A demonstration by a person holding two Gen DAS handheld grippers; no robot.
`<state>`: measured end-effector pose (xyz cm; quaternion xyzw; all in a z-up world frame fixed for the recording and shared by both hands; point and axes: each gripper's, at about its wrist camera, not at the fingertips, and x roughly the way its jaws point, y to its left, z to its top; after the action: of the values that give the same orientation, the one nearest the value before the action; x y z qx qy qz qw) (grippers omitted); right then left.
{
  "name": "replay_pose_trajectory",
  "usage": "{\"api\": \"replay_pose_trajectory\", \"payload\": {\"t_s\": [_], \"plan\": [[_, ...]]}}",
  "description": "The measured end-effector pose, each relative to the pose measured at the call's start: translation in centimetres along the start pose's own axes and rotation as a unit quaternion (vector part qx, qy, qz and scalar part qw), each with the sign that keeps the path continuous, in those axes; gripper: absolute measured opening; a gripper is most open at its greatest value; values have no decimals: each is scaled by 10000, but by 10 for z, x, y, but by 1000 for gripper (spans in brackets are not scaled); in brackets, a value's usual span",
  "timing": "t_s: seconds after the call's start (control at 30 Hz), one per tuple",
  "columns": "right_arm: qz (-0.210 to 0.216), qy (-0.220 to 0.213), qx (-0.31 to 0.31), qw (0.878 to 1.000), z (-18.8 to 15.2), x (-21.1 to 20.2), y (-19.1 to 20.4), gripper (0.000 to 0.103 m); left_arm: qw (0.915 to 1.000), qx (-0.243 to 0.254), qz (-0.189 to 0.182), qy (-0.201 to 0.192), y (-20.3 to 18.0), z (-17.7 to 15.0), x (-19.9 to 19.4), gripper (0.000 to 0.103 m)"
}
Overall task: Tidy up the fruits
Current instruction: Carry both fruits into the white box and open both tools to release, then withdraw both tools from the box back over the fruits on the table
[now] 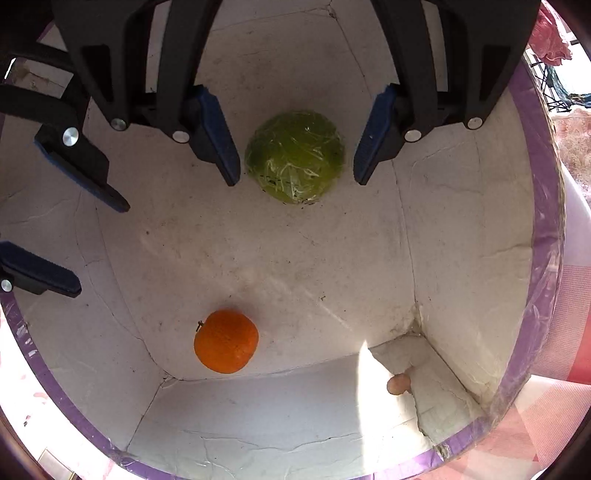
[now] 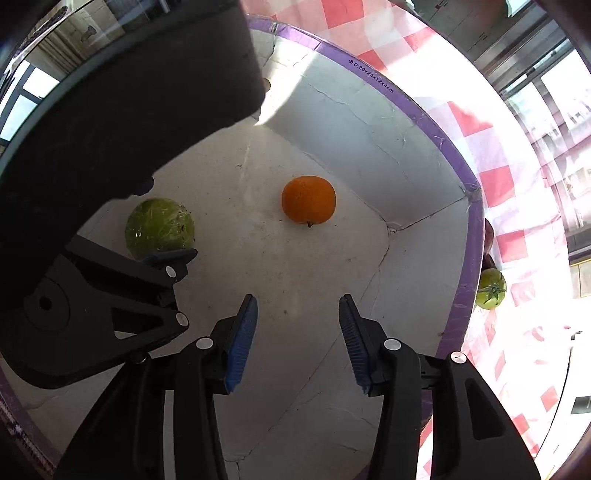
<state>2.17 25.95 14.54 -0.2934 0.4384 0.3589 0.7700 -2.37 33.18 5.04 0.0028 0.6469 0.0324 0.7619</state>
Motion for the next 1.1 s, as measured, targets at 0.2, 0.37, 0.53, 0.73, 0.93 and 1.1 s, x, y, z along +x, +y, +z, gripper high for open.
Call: {"api": "replay_pose_trajectory", "payload": {"t_s": [0.2, 0.37, 0.53, 0.73, 0.93, 1.1], "plan": [[34, -491, 573, 9971, -18, -15, -24, 81, 9999, 51, -121, -39, -5, -5, -5, 74], [442, -1474, 1222, 9805, -39, -47, -48, 86, 9976, -285, -225, -597, -4, -6, -27, 77], [536, -2253, 1951, 9531, -71, -72, -88, 86, 9814, -808, 12, -1741, -4, -13, -78, 87], [307, -2369, 2827, 9290, -134, -80, -153, 86, 9351, -1126, 221, -3352, -46, 4, -154, 101], [-111, -1676, 3540, 9201, -231, -42, -219, 86, 9051, -1512, -604, -3929, -139, 26, -185, 101], [-436, -1086, 3995, 9092, -314, -11, -261, 86, 9374, -1095, -1134, -3105, -240, 32, -144, 101]]}}
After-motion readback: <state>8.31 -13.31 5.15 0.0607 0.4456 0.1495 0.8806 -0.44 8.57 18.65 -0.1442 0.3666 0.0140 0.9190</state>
